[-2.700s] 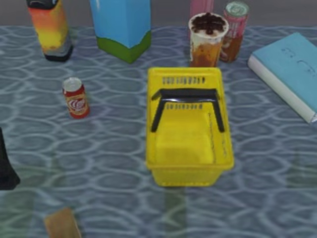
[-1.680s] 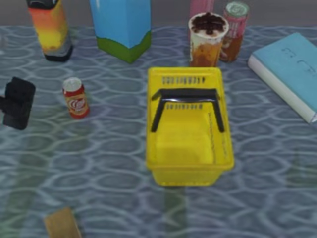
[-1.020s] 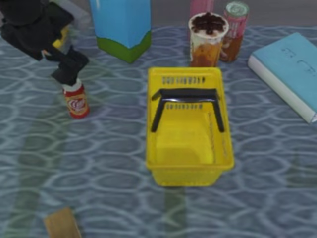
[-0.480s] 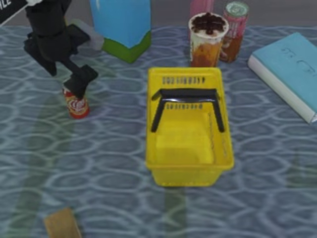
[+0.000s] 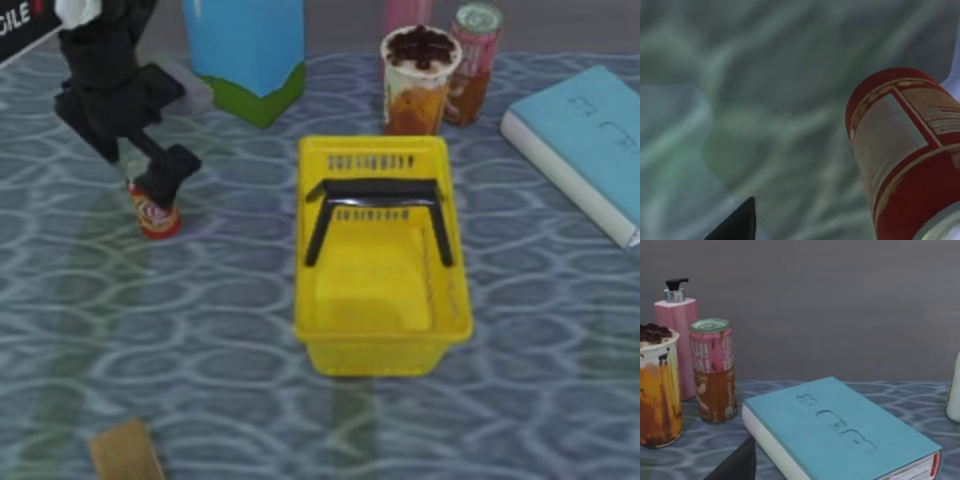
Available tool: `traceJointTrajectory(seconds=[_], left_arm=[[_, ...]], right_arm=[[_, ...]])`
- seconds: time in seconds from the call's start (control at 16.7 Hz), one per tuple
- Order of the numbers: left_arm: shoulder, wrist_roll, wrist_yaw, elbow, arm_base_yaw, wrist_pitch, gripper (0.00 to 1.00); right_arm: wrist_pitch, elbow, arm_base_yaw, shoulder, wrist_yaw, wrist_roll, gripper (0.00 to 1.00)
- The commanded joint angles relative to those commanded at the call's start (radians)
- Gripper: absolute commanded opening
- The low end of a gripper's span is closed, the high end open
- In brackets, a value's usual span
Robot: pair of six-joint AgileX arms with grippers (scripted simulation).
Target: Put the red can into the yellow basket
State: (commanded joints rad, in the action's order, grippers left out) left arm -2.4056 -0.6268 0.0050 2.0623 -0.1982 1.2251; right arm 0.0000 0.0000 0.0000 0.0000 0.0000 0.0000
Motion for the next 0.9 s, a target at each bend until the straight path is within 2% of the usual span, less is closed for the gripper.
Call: traceJointTrajectory(seconds=[0.18, 0.42, 0.9], left_arm=[[-0.016, 0.000, 0.000, -0.070, 0.000, -0.089, 1.00], [-0.019, 0.000, 0.000, -0.080, 0.000, -0.098, 1.00], [-0.019, 0.000, 0.000, -0.080, 0.000, -0.098, 0.40]], right_arm=[[0.000, 0.000, 0.000, 0.000, 0.000, 0.000, 1.00], [0.000, 0.000, 0.000, 0.000, 0.000, 0.000, 1.00], [0.000, 0.000, 0.000, 0.000, 0.000, 0.000, 1.00]])
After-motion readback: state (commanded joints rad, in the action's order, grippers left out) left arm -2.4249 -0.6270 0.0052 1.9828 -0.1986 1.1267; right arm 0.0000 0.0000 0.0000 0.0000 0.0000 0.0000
